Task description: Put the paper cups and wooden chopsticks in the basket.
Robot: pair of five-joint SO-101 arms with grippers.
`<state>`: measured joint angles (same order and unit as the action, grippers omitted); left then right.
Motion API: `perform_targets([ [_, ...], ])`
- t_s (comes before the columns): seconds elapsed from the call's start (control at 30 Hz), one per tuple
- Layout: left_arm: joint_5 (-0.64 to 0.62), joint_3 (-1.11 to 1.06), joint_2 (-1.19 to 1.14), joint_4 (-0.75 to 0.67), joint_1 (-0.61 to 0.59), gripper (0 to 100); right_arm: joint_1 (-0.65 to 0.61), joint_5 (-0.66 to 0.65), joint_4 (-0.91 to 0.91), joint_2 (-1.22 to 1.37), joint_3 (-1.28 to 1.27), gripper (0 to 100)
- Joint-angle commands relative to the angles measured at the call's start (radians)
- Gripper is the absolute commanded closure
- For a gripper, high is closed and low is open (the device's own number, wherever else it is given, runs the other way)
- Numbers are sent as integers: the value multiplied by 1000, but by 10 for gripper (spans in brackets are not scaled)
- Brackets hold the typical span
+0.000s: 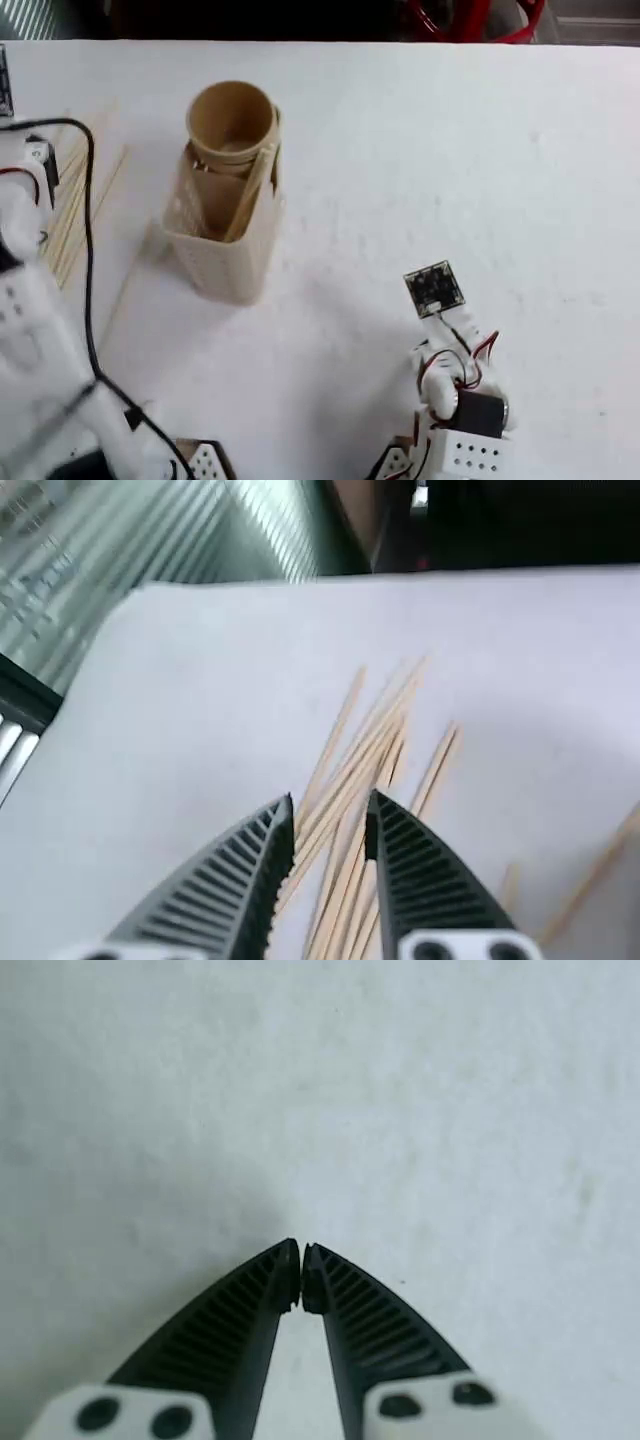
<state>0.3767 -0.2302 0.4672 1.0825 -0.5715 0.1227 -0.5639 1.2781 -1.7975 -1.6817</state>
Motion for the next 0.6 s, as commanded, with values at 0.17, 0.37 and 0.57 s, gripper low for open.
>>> perform_targets([
  [0.17,330,49,-377,9,-50,964,2,-2,2,-7,-9,979],
  [0.37,382,57,-536,6,-50,855,2,-2,2,-7,-9,979],
  [0.57,414,157,-750,-9,-28,864,2,-2,2,-7,-9,979],
])
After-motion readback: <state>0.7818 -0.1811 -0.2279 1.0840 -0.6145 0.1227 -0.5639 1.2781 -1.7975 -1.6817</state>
